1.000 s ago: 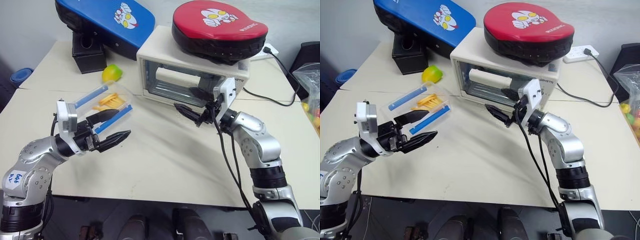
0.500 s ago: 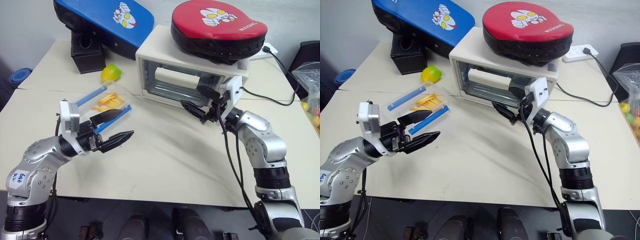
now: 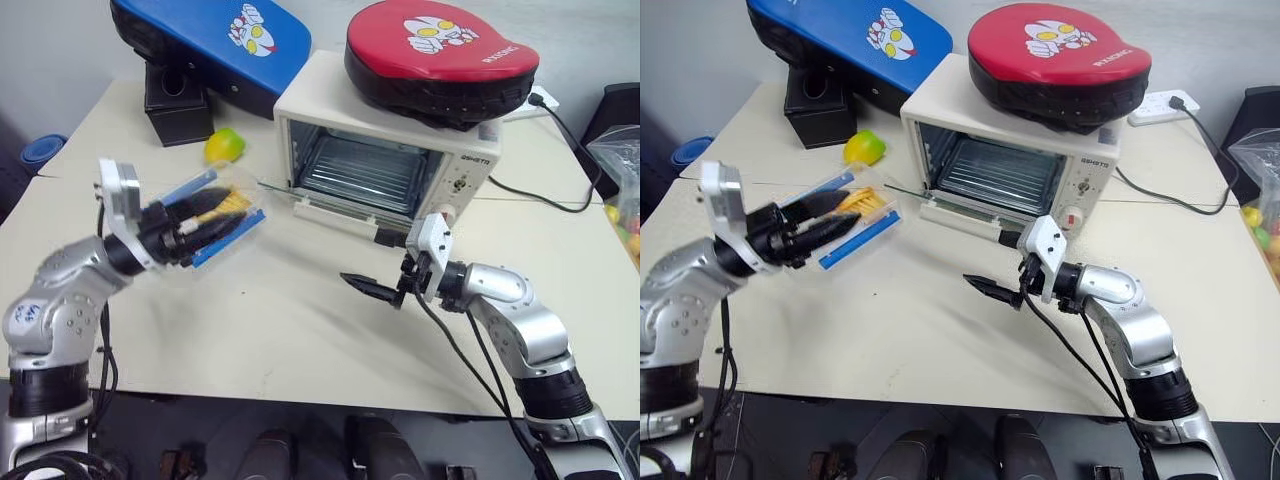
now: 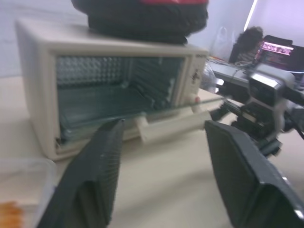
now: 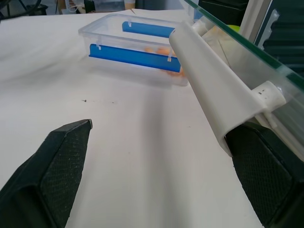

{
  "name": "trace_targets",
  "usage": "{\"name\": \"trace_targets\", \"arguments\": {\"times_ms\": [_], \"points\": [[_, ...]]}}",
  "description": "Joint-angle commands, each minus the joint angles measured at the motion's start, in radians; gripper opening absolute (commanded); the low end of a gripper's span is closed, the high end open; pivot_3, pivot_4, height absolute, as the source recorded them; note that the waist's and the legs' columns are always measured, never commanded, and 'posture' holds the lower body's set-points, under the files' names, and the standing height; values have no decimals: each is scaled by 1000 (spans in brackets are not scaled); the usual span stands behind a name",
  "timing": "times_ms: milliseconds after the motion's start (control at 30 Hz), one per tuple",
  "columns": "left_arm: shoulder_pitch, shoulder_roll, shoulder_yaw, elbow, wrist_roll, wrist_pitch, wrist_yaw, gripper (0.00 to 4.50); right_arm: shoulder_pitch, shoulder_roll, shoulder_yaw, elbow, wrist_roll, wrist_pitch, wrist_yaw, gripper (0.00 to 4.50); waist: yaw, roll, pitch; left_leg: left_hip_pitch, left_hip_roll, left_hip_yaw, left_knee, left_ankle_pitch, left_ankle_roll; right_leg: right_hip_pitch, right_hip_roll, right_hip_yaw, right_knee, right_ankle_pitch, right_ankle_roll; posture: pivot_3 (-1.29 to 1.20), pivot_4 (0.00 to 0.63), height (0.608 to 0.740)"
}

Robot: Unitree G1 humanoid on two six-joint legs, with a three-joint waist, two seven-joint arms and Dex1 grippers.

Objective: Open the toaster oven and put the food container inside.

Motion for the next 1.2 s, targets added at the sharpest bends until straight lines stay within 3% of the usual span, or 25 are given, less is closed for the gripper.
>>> {"name": "trace_targets", "arguments": {"times_ms": [33, 200, 333, 533, 700, 833, 1000, 1200], "points": [[-124, -31, -71, 137, 121, -84, 3, 1565, 13, -4, 40, -16, -24, -52, 48, 4500, 1, 0, 0, 0, 0, 0, 0, 0, 0, 0, 0, 0, 0, 0, 0, 0, 150, 740], [-329, -154, -161, 425, 300, -257, 33, 40, 15, 13, 48, 11, -51, -89, 42, 4500, -2, 0, 0, 0, -1, 0, 1, 0, 0, 0, 0, -1, 0, 0, 0, 0, 150, 740], [-408, -214, -194, 541, 337, -295, -34, 12, 32, 11, 53, 9, -57, -104, 39, 4500, -11, 0, 0, -1, 0, 1, 0, 0, 0, -3, 0, 0, 3, 0, 0, 0, 150, 740], [-423, -226, -281, 652, 479, -416, -79, 12, 118, -14, 26, -33, -60, -120, 26, 4500, -2, -1, 0, -1, -1, 1, 1, 0, 0, -2, 0, -1, 2, 0, 0, 0, 150, 740], [-366, -168, -403, 571, 635, -474, -141, 12, 344, -1, -118, -80, 35, -197, 16, 4500, 8, -1, 0, -3, -1, 0, 2, 0, 0, -3, -1, -1, 2, 0, 0, 0, 150, 740], [-275, -207, -387, 412, 599, -306, -74, 12, 499, -4, -213, -128, 79, -267, 26, 4500, 15, -1, 0, -3, -2, 0, 3, 1, 1, -1, -1, 0, 3, 1, 2, 0, 150, 740], [-168, -235, -378, 303, 624, -238, 7, 12, 498, -6, -248, -130, 84, -297, 20, 4500, 3, -1, 0, 1, -1, 1, 3, 1, 0, 0, -1, 2, 4, 1, 2, 0, 150, 740], [19, -275, -294, 119, 576, -192, 131, 12, 343, 34, -234, -76, 77, -289, -33, 4500, 2, -1, 0, 2, -1, 2, 2, 2, -1, 0, 0, 3, 5, 1, 2, 0, 150, 740]]}}
